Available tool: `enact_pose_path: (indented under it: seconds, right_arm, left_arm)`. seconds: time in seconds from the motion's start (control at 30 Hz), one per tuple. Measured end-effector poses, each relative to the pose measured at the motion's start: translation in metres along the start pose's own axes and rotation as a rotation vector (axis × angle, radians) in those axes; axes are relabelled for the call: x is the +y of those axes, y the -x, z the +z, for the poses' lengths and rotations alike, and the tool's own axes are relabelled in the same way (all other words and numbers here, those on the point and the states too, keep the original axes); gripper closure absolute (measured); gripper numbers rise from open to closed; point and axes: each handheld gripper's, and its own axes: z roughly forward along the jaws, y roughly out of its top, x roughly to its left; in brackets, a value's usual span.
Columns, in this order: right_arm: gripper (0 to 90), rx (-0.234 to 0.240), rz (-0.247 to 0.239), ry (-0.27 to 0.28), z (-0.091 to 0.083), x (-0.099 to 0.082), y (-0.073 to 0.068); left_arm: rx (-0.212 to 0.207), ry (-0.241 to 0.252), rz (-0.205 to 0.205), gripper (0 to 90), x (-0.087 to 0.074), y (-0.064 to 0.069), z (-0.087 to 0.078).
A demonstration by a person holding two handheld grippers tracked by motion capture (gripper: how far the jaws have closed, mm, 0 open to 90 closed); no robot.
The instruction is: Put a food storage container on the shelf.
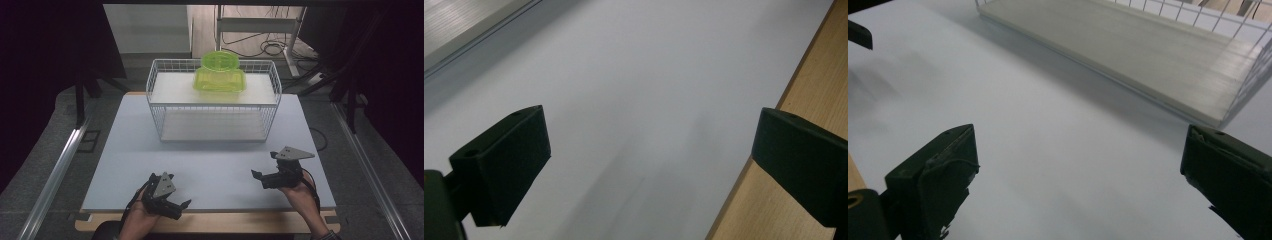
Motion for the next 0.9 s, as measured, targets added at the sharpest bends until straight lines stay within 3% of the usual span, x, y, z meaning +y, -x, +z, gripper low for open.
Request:
enact_pose_path:
  seconds: [0.3, 0.63, 0.77, 0.9]
  right_arm:
    - [1.9, -0.012, 0.014, -0.042, -0.003, -0.019, 0.001]
    - [1.4, -0.022, 0.0, -0.134, 0.003, -0.039, -0.005]
    - [1.3, -0.024, 0.0, -0.177, 0.008, -0.043, -0.006]
    - [1.3, -0.027, 0.005, -0.187, 0.009, -0.045, -0.004]
  left_arm:
    - [0.004, -0.005, 0.009, 2.1, 0.0, 0.001, 0.001]
    - [0.005, -0.015, 0.017, 2.1, 0.0, 0.002, 0.002]
    - [0.006, -0.019, 0.021, 2.0, 0.0, 0.002, 0.003]
    - [0.006, -0.02, 0.019, 2.0, 0.0, 0.002, 0.003]
